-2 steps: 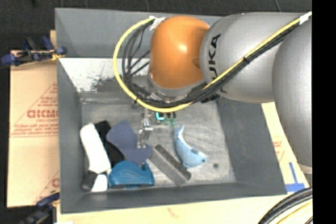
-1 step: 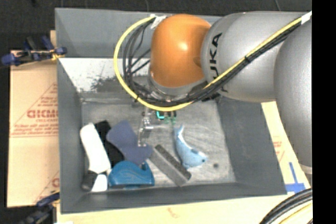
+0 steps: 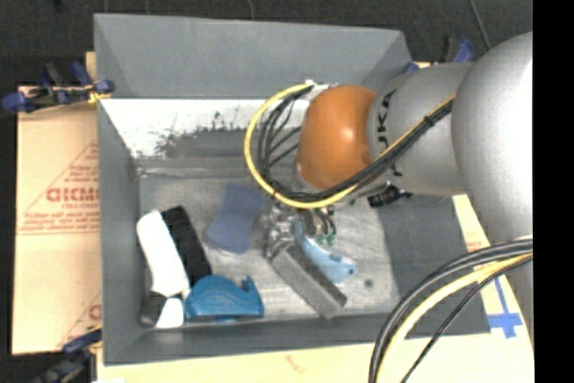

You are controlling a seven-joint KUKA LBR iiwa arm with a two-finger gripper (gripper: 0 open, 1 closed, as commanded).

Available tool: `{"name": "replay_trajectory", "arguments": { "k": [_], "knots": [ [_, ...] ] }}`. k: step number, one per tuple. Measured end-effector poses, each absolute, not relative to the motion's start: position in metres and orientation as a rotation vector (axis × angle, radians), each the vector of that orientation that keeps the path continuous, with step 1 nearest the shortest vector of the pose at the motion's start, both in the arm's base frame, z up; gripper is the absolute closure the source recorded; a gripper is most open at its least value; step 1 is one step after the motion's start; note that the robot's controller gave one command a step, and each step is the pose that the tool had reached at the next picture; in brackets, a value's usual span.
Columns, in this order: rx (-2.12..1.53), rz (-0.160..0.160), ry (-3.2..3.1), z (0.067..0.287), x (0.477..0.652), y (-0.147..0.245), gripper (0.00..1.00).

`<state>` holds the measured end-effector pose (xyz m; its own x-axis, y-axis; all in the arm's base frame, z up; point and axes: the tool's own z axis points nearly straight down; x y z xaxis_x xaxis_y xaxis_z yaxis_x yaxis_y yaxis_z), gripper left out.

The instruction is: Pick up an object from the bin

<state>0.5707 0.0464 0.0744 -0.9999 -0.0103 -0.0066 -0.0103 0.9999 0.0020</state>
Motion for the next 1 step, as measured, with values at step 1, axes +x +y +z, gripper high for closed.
{"name": "replay_trajectory", "arguments": {
  "k": [1],
  "knots": [
    [-0.014,0.004,3.135,0.0744,0.5707,0.0463,1.0]
  ]
}}
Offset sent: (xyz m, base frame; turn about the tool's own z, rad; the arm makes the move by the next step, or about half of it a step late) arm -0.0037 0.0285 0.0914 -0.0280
